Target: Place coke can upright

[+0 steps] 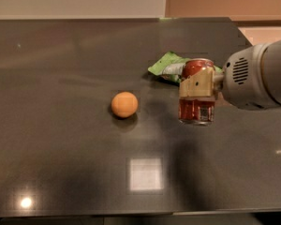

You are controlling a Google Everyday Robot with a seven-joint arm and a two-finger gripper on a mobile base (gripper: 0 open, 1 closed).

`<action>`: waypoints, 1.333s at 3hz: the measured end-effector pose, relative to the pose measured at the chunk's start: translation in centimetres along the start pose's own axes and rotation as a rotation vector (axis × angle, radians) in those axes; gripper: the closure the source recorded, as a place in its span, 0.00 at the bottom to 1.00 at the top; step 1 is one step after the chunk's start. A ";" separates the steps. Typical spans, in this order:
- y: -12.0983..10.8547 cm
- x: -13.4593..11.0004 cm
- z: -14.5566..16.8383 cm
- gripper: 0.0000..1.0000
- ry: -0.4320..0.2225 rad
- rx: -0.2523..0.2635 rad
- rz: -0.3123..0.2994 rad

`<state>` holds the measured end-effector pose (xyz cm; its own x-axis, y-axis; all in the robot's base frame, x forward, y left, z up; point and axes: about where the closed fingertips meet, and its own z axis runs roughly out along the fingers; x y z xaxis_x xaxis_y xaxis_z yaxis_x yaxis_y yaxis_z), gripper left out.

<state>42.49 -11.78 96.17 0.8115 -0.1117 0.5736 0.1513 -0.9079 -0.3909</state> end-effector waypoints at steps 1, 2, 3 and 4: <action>0.4 -0.1 0.6 1.00 0.055 0.080 -0.035; -0.1 -0.3 1.2 1.00 0.122 0.142 -0.088; -0.4 -0.5 2.1 1.00 0.210 0.162 -0.166; -0.5 -0.4 2.7 1.00 0.278 0.164 -0.277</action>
Offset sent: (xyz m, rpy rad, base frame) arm 0.0006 0.0129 -0.0151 -0.1064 -0.4424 0.4006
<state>43.61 -10.18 94.24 0.5473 0.0025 0.8369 0.4484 -0.8452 -0.2907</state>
